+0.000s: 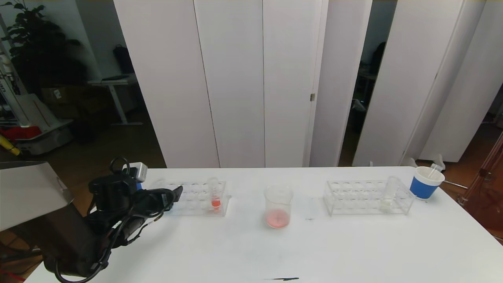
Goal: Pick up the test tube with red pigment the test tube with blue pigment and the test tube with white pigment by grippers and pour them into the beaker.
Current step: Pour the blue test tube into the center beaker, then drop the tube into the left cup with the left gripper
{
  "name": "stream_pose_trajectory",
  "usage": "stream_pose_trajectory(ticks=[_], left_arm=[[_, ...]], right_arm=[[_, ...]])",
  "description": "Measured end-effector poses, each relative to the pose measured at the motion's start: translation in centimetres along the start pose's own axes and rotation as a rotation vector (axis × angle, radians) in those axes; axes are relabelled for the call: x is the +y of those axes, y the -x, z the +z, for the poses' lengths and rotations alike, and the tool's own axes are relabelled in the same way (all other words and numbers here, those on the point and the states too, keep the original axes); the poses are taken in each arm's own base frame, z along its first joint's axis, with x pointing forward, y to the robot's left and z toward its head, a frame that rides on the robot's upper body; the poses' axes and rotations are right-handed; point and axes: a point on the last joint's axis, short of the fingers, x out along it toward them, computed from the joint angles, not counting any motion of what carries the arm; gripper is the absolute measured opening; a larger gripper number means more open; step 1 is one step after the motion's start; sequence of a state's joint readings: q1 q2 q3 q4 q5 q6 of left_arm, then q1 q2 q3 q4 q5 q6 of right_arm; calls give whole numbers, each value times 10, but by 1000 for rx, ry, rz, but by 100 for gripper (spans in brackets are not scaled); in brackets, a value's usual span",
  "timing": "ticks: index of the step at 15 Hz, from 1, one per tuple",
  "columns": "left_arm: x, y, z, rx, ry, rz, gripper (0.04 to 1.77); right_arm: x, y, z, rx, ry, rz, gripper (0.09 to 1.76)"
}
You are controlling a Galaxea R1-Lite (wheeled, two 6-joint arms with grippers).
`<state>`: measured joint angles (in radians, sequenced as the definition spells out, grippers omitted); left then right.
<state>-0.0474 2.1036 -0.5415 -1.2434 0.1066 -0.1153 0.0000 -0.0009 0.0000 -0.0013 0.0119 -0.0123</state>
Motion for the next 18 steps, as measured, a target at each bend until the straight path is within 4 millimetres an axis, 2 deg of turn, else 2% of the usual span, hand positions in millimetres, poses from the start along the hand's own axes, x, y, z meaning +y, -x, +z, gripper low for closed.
stream_pose_trajectory(ticks=[9, 10, 11, 12, 13, 14, 15, 16, 17, 18], left_arm=[[13, -21, -4, 1, 14, 40, 175], [12, -22, -4, 4, 12, 35, 167], [12, -24, -5, 4, 10, 33, 144], [11, -25, -5, 8, 9, 28, 107], [10, -25, -6, 10, 7, 16, 62], [10, -26, -6, 11, 6, 5, 41], [9, -26, -6, 12, 6, -1, 48], [9, -26, -6, 13, 5, -4, 68], [8, -26, -7, 13, 5, -5, 55], [8, -26, -7, 13, 4, -7, 56]], right_arm=[[0, 0, 0, 0, 0, 0, 175], [0, 0, 0, 0, 0, 0, 175], [0, 0, 0, 0, 0, 0, 175], [0, 0, 0, 0, -1, 0, 175], [0, 0, 0, 0, 0, 0, 175], [0, 0, 0, 0, 0, -1, 175], [0, 0, 0, 0, -1, 0, 175], [0, 0, 0, 0, 0, 0, 175], [0, 0, 0, 0, 0, -1, 175], [0, 0, 0, 0, 0, -1, 175]])
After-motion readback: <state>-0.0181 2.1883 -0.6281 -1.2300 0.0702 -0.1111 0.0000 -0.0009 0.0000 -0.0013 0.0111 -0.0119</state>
